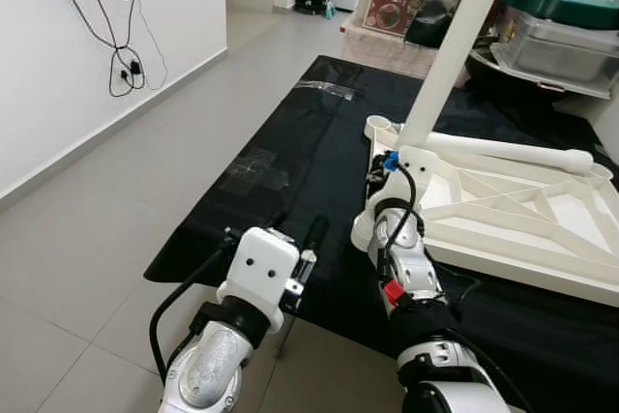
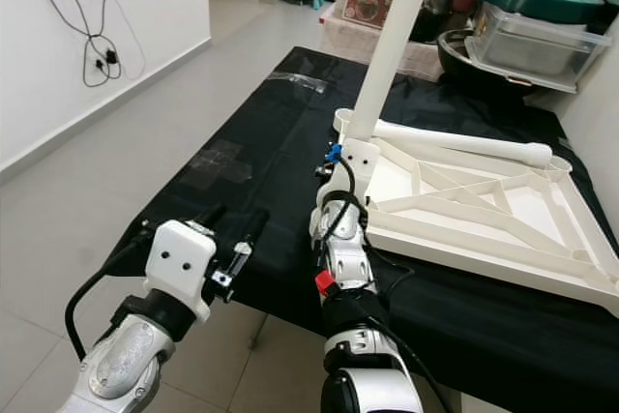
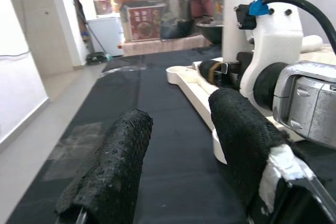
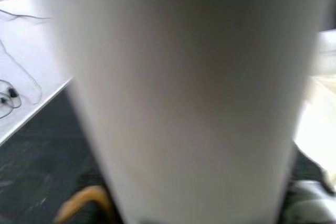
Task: Building children table
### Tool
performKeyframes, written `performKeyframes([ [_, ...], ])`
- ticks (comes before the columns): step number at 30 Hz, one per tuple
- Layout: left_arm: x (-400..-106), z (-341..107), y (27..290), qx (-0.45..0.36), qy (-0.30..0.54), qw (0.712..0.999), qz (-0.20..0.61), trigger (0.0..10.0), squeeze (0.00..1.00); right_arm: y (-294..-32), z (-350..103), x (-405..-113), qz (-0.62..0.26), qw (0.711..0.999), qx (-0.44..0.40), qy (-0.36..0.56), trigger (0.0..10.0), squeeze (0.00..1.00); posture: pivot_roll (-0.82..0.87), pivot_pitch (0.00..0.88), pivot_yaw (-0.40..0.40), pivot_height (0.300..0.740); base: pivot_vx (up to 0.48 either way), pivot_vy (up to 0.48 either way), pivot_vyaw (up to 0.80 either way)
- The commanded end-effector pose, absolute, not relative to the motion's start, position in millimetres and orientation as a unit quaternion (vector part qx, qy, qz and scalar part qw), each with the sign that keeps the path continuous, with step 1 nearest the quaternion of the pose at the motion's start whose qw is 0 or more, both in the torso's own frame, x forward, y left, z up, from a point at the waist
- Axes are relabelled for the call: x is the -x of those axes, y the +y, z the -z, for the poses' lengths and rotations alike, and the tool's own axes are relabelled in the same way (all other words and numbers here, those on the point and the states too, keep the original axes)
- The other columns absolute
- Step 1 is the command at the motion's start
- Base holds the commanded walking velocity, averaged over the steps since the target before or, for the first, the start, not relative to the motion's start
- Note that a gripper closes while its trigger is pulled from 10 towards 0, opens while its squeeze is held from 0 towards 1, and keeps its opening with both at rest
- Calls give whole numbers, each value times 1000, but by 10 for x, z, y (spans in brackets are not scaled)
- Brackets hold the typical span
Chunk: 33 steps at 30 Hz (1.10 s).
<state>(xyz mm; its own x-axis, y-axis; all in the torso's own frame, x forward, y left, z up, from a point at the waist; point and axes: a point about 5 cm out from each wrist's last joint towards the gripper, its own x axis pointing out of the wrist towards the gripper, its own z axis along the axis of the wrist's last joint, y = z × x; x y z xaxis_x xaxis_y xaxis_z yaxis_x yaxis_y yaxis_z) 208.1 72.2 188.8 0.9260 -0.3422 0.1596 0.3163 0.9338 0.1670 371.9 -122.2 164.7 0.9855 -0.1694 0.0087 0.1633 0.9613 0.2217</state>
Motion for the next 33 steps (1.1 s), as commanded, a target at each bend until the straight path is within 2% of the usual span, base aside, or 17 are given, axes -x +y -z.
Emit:
performKeyframes([
  [1, -2082, -1861, 699, -70, -88, 979, 171, 10000, 0, -1223, -1717, -3758, 57, 991, -113, -30, 10000, 1000, 141, 67, -117, 740, 0, 0, 0],
  [2, -2081, -1858, 700, -70, -88, 979, 171, 10000, 0, -1211, -1769, -3792, 20, 992, -120, -39, 10000, 0, 141, 66, -117, 740, 0, 0, 0],
  [5, -2079, -1856, 700, -70, -88, 979, 171, 10000, 0, -1186, -1807, -3819, -26, 990, -133, -44, 10000, 0, 143, 62, -118, 740, 0, 0, 0],
  [6, -2078, -1854, 701, -71, -88, 979, 171, 10000, 0, -1156, -1849, -3827, -89, 987, -126, -54, 10000, 0, 142, 61, -117, 740, 0, 0, 0],
  [7, -2078, -1854, 701, -71, -88, 979, 171, 10000, 0, -1156, -1849, -3827, -89, 987, -126, -54, 10000, 0, 142, 61, -117, 740, 0, 0, 0],
  [9, -2075, -1850, 702, -72, -88, 979, 171, 10000, 0, -1118, -1872, -3807, -202, 971, -115, -56, 10000, 0, 142, 59, -117, 740, 0, 0, 0],
  [10, -2075, -1850, 702, -72, -88, 979, 171, 10000, 0, -1118, -1872, -3807, -202, 971, -115, -56, 10000, 0, 142, 59, -117, 740, 0, 0, 0],
  [12, -2077, -1850, 700, -72, -88, 979, 171, 10000, 0, -1118, -1858, -3761, -328, 940, -79, -46, 10000, 0, 143, 58, -119, 740, 0, 0, 0],
  [14, -2078, -1851, 699, -72, -88, 979, 171, 10000, 0, -1132, -1844, -3744, -368, 927, -63, -39, 10000, 0, 143, 58, -119, 740, 0, 0, 0],
  [16, -2081, -1852, 701, -73, -89, 979, 170, 10000, 0, -1131, -1784, -3712, -443, 895, -56, -4, 10000, 0, 148, 56, -121, 740, 0, 0, 0],
  [17, -2081, -1852, 701, -73, -89, 979, 170, 10000, 0, -1131, -1784, -3712, -443, 895, -56, -4, 10000, 0, 148, 56, -121, 740, 0, 0, 0],
  [21, -2080, -1854, 703, -74, -89, 979, 169, 10000, 0, -1069, -1735, -3670, -541, 838, -61, 38, 10000, 0, 155, 52, -124, 740, 0, 0, 0],
  [28, -2084, -1855, 712, -77, -90, 979, 166, 10000, 0, -965, -1705, -3647, -592, 799, -85, 57, 10000, 0, 172, 45, -135, 740, 0, 0, 0],
  [29, -2085, -1858, 720, -78, -91, 979, 165, 10000, 0, -946, -1723, -3655, -597, 796, -88, 54, 4196, 0, 176, 43, -134, 740, 0, 0, 0],
  [30, -2085, -1860, 725, -80, -91, 979, 164, 10000, 0, -938, -1737, -3660, -601, 792, -91, 53, 4196, 0, 174, 42, -132, 740, 0, 0, 0],
  [31, -2087, -1862, 731, -80, -91, 979, 163, 10000, 0, -937, -1751, -3663, -604, 790, -92, 49, 0, 0, 174, 42, -132, 740, 0, 0, 0],
  [33, -2088, -1863, 735, -80, -91, 979, 162, 10000, 0, -938, -1757, -3665, -606, 789, -90, 46, 0, 0, 174, 42, -132, 740, 0, 0, 0],
])
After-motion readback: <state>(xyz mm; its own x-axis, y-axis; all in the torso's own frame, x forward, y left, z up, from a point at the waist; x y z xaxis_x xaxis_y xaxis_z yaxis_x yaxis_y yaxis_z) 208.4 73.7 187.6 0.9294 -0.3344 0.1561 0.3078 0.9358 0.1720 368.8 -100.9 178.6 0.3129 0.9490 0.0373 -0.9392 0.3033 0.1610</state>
